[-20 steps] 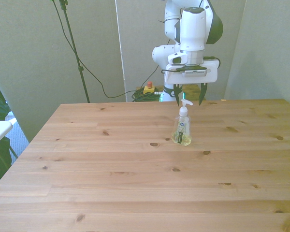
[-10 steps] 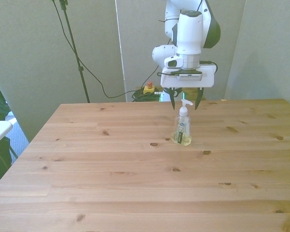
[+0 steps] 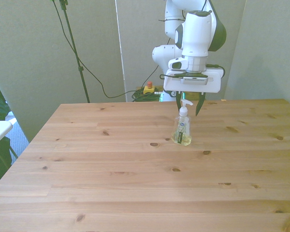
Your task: Knock down the sanitizer
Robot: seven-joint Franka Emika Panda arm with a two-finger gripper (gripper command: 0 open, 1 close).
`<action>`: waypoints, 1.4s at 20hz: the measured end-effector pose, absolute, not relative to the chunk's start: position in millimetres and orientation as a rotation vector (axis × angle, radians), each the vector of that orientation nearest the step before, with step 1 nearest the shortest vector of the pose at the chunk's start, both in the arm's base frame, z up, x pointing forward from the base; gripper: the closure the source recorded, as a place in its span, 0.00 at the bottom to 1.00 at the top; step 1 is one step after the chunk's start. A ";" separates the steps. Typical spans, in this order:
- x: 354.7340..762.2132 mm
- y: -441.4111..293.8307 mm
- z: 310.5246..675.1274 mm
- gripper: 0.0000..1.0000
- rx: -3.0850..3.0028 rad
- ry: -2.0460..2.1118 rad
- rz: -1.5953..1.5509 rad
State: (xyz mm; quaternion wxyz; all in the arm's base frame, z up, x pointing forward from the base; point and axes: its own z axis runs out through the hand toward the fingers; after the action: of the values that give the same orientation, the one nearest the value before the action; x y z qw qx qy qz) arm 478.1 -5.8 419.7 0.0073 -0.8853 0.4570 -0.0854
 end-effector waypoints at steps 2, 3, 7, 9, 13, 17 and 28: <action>483.2 -4.2 419.9 1.00 -2.767 1.433 -0.270; 483.6 -4.4 418.3 1.00 -2.768 1.436 -0.266; 484.0 -5.8 415.7 1.00 -2.762 1.456 -0.260; 484.4 -6.0 415.4 1.00 -2.758 1.466 -0.261; 489.6 -8.5 415.3 1.00 -2.756 1.487 -0.273; 505.5 -13.9 415.6 1.00 -2.740 1.506 -0.275; 577.3 -44.3 425.8 1.00 -2.666 1.602 -0.297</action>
State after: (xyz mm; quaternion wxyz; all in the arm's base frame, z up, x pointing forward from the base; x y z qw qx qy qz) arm 577.3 -44.3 425.8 0.0087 -0.8533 0.5126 -0.0952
